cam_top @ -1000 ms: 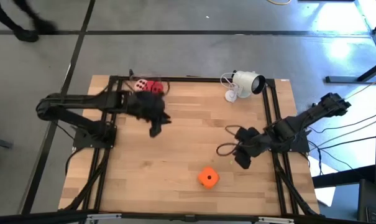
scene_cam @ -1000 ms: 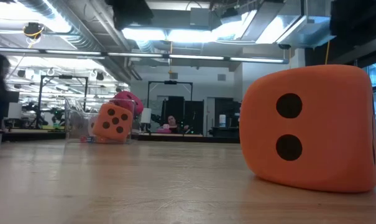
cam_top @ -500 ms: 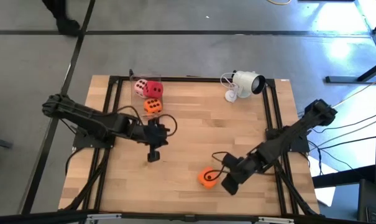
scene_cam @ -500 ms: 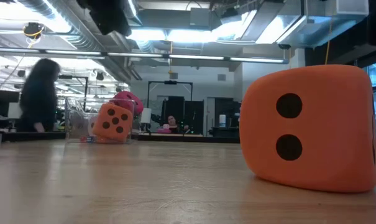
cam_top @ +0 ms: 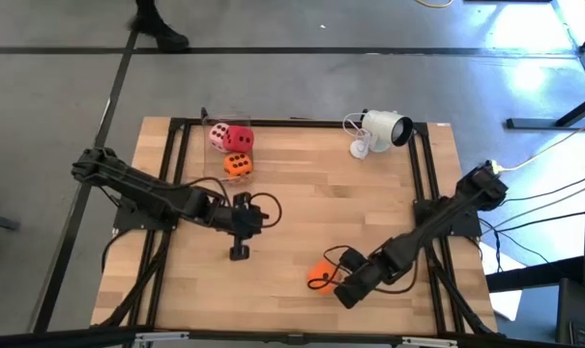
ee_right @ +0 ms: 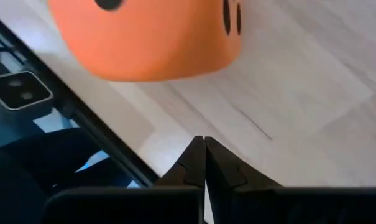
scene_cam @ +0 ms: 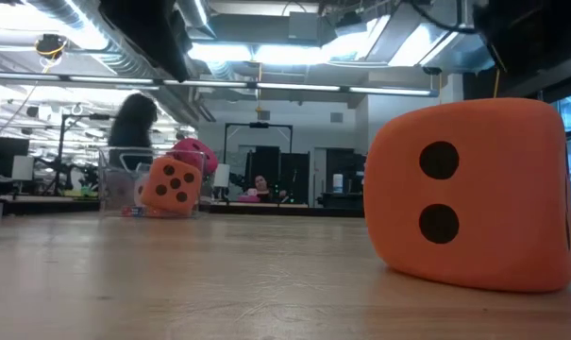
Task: Pick & Place Dice
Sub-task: Put the large orange dice into the transparent bin
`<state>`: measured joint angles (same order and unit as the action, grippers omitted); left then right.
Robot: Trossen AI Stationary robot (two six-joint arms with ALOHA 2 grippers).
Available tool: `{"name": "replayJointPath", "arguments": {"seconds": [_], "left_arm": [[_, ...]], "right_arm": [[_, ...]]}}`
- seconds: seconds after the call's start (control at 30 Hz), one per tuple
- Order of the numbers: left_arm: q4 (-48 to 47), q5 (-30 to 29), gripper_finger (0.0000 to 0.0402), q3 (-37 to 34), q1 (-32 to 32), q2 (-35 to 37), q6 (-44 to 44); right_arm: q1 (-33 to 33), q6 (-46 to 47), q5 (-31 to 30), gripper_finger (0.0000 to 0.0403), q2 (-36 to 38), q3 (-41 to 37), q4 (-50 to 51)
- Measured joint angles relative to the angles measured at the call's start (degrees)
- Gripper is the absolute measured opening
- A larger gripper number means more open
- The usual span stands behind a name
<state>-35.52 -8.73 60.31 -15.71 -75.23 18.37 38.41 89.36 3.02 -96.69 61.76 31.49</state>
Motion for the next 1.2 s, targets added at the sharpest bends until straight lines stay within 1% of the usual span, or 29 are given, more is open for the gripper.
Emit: {"name": "replayJointPath", "arguments": {"seconds": [0.13,0.37,0.7,0.8,0.93,1.0,1.1,1.2], "left_arm": [[0.73,0.09,0.0003,0.0,-0.49,0.23,-0.13],[1.54,0.01,0.0003,0.04,-0.76,0.34,-0.18],[1.51,-0.27,0.0004,0.04,-0.69,0.34,-1.66],[1.5,-0.35,0.0004,0.04,-0.69,0.34,-1.66],[1.45,-0.37,0.0004,0.04,-0.69,0.34,-1.66],[1.36,-0.37,0.0004,0.04,-0.69,0.34,-1.66],[1.19,-0.37,0.0004,0.04,-0.69,0.34,-1.66],[1.03,-0.37,0.0004,0.04,-0.69,0.34,-1.66]], "right_arm": [[-1.51,-1.34,0.16,0.0001,-1.23,0.04,-0.16],[-5.31,-5.69,-0.05,0.0,-1.26,0.04,-0.58],[-9.93,-11.61,1.44,0.0,-1.44,0.04,-4.54],[-10.4,-11.88,3.08,0.0,-2.87,0.06,-7.15],[-10.42,-11.71,6.58,0.0,-6.03,0.08,-14.4],[-10.5,-10.43,6.51,0.0,-7.6,0.31,-17.32],[-11.14,-10.78,5.21,0.0,-9.06,2.75,-17.14],[-12.3,-13.11,4.64,0.0,-10.33,5.46,-17.07]]}}
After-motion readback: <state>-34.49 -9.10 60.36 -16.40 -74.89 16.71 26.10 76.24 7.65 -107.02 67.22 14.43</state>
